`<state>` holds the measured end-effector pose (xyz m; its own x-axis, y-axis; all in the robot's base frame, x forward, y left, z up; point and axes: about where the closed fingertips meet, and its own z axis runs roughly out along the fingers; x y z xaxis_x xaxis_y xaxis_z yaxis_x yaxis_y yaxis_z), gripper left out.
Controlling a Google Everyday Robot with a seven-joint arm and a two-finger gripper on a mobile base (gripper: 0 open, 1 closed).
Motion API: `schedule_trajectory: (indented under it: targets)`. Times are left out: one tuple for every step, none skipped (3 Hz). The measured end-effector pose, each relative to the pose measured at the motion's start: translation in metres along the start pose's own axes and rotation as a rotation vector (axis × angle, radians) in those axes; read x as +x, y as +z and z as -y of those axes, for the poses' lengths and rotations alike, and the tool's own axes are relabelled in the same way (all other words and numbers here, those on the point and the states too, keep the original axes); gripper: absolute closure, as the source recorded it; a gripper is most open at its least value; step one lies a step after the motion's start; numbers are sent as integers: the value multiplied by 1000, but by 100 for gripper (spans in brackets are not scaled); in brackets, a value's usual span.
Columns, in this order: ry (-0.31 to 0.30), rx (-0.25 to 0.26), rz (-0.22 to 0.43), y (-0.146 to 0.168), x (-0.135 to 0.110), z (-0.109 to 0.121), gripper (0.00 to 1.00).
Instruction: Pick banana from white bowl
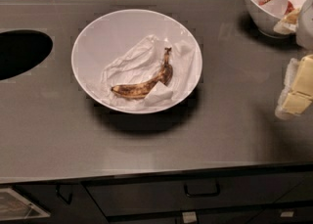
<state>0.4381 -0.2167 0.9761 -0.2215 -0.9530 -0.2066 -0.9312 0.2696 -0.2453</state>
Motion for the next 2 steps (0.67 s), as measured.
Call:
schedule_trajectory:
  targets:
    - [-1, 1, 0, 0, 0, 0, 0]
    - [-34, 27, 2, -5, -13, 2, 0]
